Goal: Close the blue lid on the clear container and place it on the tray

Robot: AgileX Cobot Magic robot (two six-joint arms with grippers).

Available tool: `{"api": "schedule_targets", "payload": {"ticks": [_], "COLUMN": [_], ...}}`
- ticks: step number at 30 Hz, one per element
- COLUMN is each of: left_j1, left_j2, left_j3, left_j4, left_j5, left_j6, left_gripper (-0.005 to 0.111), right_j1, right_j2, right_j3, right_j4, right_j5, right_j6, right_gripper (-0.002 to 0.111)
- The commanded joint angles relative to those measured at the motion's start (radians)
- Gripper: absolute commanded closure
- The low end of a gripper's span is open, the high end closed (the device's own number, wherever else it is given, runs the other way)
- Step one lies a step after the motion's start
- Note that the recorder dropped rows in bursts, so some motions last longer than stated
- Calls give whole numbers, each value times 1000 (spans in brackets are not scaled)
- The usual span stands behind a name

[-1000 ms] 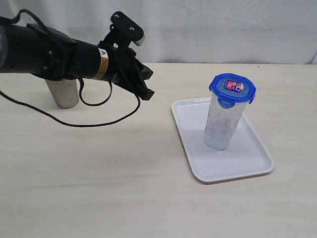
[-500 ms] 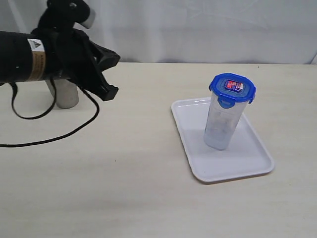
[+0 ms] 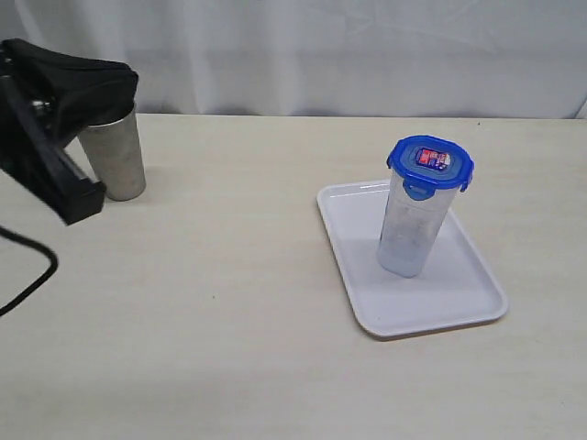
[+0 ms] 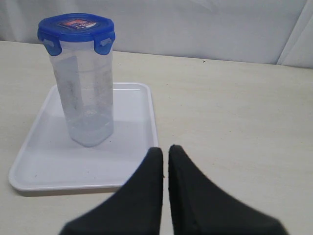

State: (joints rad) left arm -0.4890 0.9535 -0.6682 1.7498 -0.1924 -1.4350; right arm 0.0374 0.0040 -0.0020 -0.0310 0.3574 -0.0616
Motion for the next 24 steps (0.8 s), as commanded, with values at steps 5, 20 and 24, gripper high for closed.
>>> {"api": "schedule_targets", "payload": {"ticks": [5,20,24], "left_j1": [0,0,0], "left_j2": [-299,-673,-683], "left_j3": [118,212,212], "left_j4": [-5,-5,-5], "left_j5": [-20,-83,-83], "left_j6": [-9,-13,-13], "left_gripper": [107,107,107], "right_j1": [-4,-4,-4], "right_j2": [-4,-4,-4], "right_j3": [2,2,2], "right_j4": [-7,-7,-7], "right_j5": [-2,-2,-2], "right_j6": [-3,-3,-3], "right_gripper": [104,104,104]}}
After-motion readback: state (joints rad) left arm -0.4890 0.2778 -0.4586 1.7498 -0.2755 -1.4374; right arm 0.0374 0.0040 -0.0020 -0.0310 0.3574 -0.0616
